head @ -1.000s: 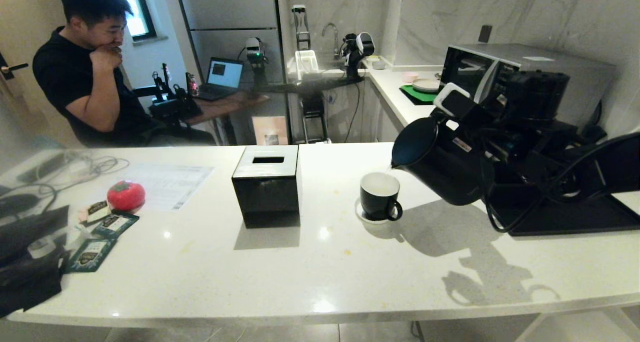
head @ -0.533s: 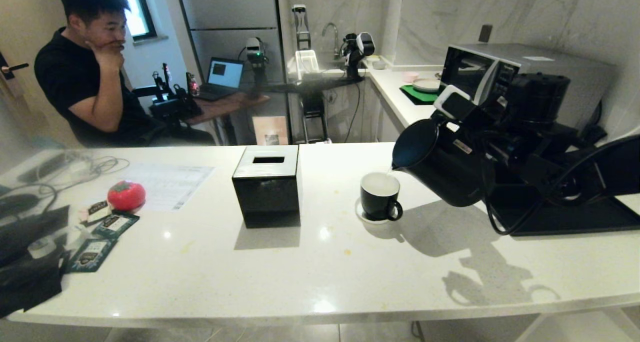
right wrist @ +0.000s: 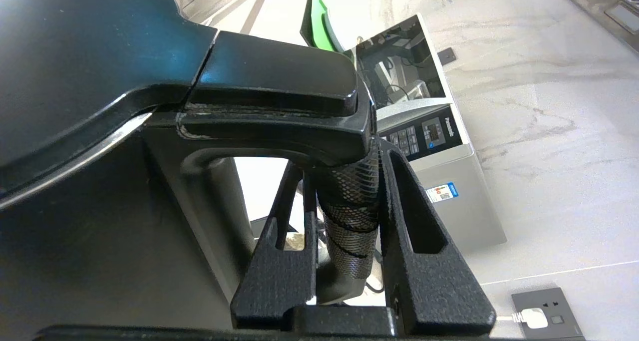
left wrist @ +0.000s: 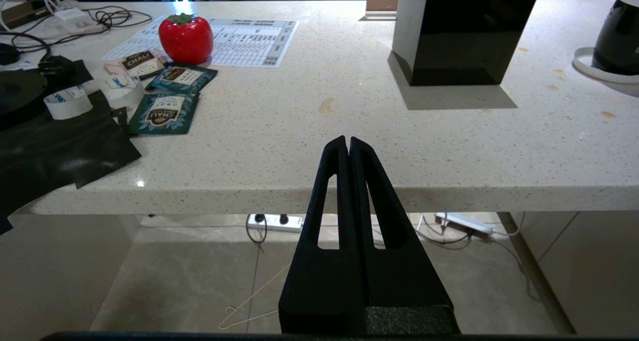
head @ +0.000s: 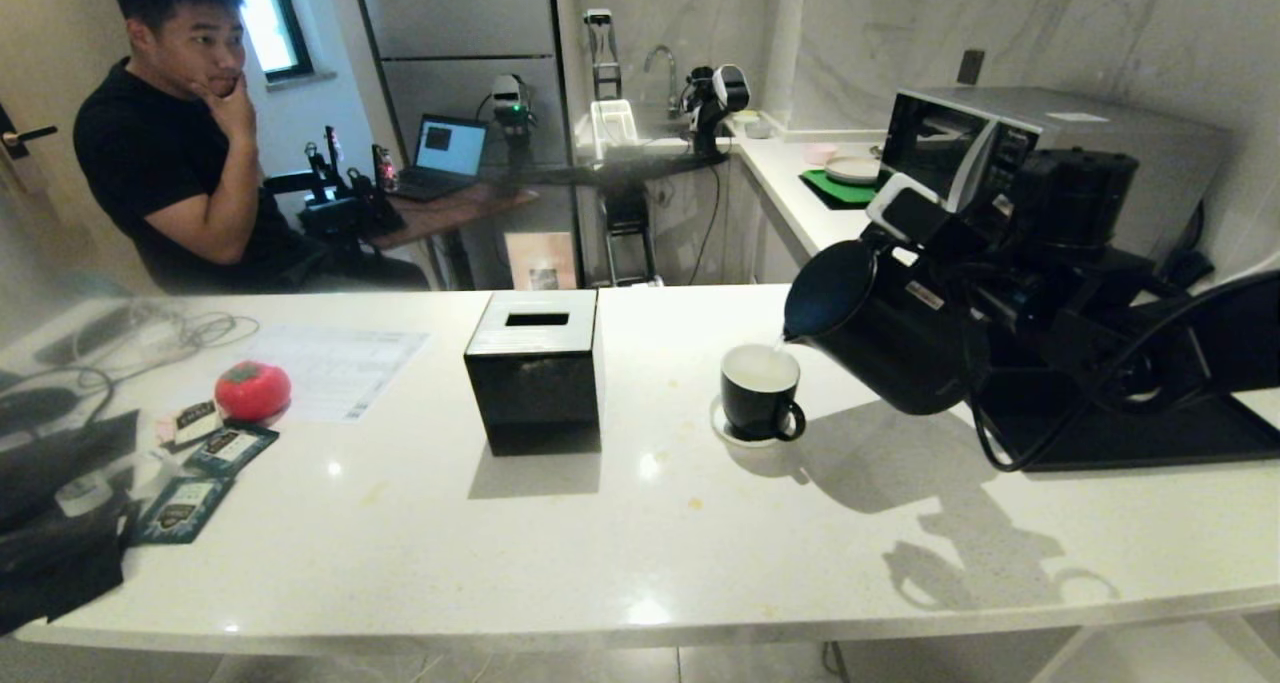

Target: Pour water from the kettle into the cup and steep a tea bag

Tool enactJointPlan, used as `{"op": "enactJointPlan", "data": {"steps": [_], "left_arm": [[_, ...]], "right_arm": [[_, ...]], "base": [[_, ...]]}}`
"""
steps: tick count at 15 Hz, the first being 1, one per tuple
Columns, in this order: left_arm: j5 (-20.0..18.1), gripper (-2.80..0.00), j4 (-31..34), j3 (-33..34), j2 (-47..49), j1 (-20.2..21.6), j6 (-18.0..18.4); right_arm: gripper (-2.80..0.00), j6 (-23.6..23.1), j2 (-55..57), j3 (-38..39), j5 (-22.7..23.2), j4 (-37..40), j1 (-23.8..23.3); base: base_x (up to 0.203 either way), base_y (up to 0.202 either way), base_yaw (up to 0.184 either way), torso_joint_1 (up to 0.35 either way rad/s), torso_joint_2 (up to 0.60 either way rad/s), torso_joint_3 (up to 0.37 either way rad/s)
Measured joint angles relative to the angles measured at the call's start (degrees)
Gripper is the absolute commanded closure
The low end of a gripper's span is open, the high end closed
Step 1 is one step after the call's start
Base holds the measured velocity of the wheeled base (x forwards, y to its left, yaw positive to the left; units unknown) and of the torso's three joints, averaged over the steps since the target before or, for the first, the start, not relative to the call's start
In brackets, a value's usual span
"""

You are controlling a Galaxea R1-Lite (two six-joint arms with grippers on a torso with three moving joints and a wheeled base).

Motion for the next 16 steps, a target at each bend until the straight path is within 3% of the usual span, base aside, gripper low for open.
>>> {"op": "enactJointPlan", "data": {"steps": [16], "left_arm": [[0.0,0.0,0.0,0.0,0.0,0.0,0.0]], "right_arm": [[0.0,-0.1,-0.4,1.5,0.0,-0.1,0.4]], "base": [[0.0,0.0,0.0,0.0,0.0,0.0]]}}
